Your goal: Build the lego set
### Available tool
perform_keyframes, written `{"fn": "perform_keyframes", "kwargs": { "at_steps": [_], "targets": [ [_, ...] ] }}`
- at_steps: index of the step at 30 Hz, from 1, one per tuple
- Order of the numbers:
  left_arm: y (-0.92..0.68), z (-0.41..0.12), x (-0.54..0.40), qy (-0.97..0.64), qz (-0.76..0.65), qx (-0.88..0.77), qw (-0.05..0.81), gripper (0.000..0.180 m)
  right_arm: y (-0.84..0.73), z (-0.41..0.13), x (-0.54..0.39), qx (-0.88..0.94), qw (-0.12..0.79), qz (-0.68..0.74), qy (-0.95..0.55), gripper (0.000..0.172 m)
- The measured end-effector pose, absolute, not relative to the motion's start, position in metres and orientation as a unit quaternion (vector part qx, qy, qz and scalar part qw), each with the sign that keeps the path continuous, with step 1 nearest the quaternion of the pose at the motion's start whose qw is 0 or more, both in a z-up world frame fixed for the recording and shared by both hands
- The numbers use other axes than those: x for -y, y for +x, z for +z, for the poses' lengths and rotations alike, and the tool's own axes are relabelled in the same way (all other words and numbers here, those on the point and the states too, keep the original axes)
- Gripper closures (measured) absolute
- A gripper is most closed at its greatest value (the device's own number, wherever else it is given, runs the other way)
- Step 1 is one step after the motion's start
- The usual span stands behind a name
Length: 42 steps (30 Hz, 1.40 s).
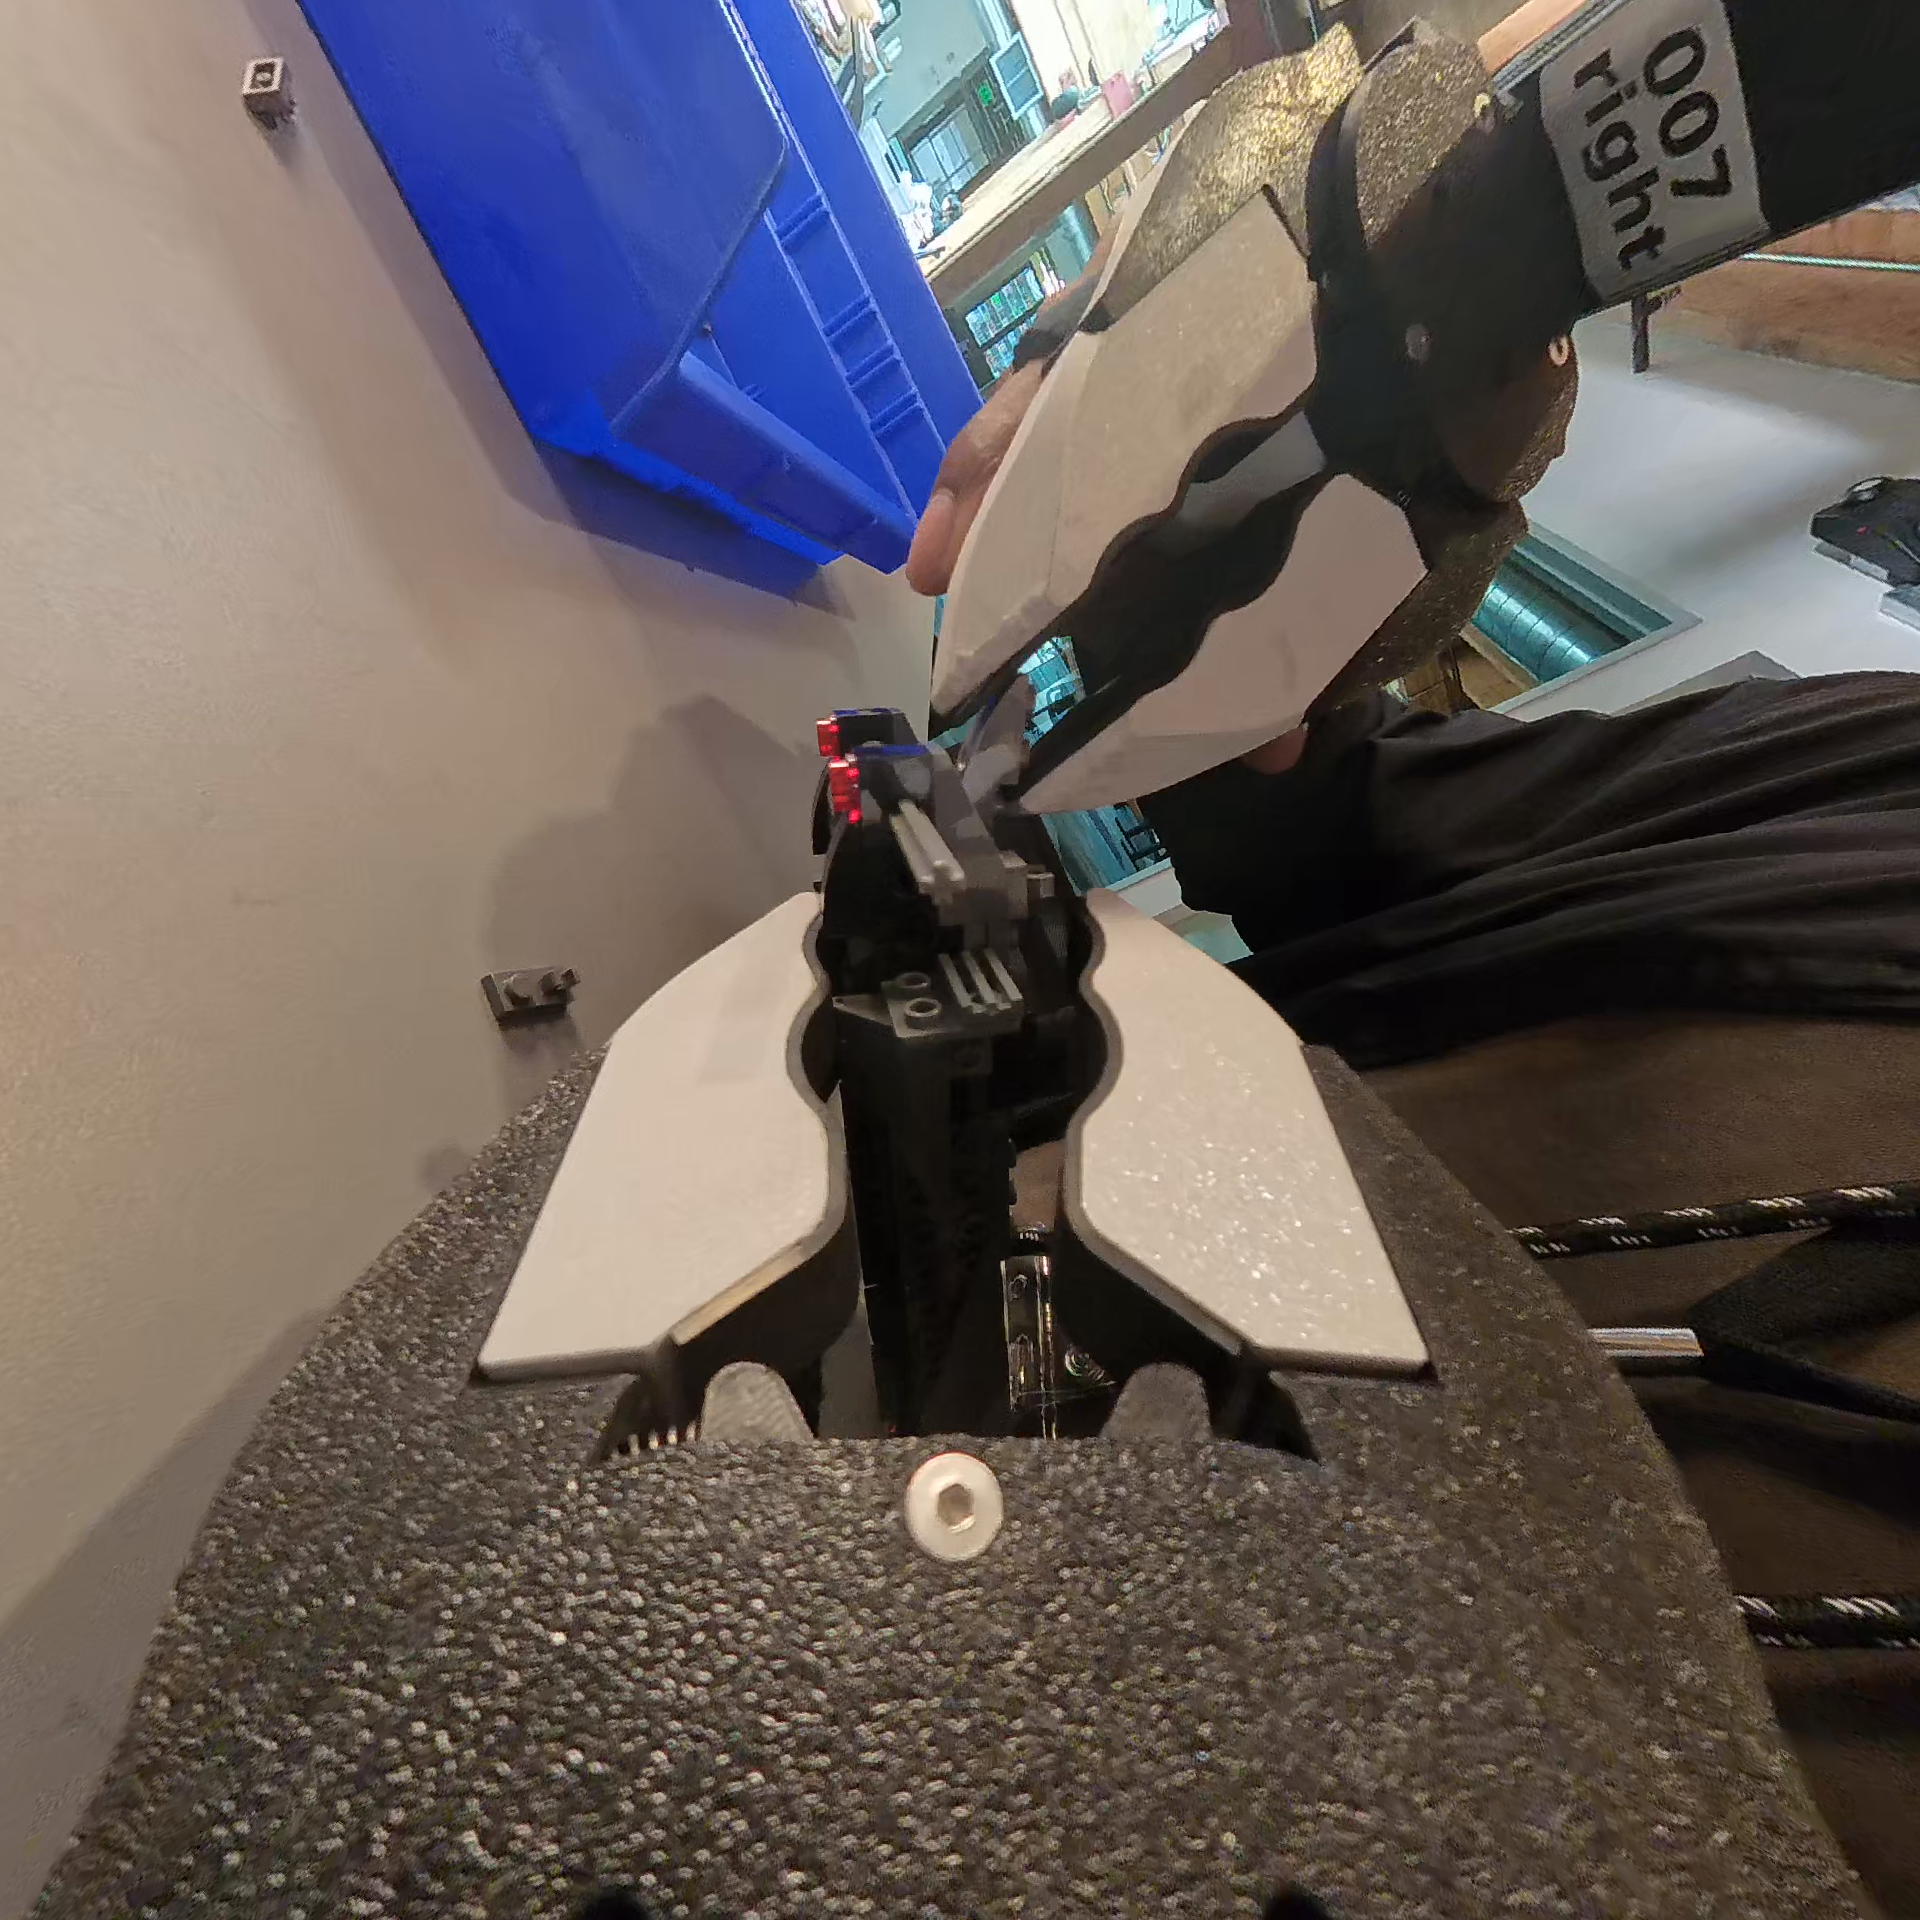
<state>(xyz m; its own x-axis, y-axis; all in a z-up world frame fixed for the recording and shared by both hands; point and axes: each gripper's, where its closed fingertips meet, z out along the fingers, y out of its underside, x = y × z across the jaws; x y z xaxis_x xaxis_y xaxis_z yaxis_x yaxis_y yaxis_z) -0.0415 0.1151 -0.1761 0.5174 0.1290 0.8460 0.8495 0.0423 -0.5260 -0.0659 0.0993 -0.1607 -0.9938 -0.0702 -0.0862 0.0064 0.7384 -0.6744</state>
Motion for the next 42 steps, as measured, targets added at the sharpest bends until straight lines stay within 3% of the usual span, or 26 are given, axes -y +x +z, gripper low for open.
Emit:
{"fn": "perform_keyframes", "kwargs": {
  "at_steps": [42],
  "targets": [
    [-0.0440, -0.1791, -0.1162, -0.624, -0.303, 0.399, 0.600, 0.141, -0.0672, -0.1622, -0.0987, -0.930, 0.062, -0.361, -0.018, 0.159]
  ]
}}
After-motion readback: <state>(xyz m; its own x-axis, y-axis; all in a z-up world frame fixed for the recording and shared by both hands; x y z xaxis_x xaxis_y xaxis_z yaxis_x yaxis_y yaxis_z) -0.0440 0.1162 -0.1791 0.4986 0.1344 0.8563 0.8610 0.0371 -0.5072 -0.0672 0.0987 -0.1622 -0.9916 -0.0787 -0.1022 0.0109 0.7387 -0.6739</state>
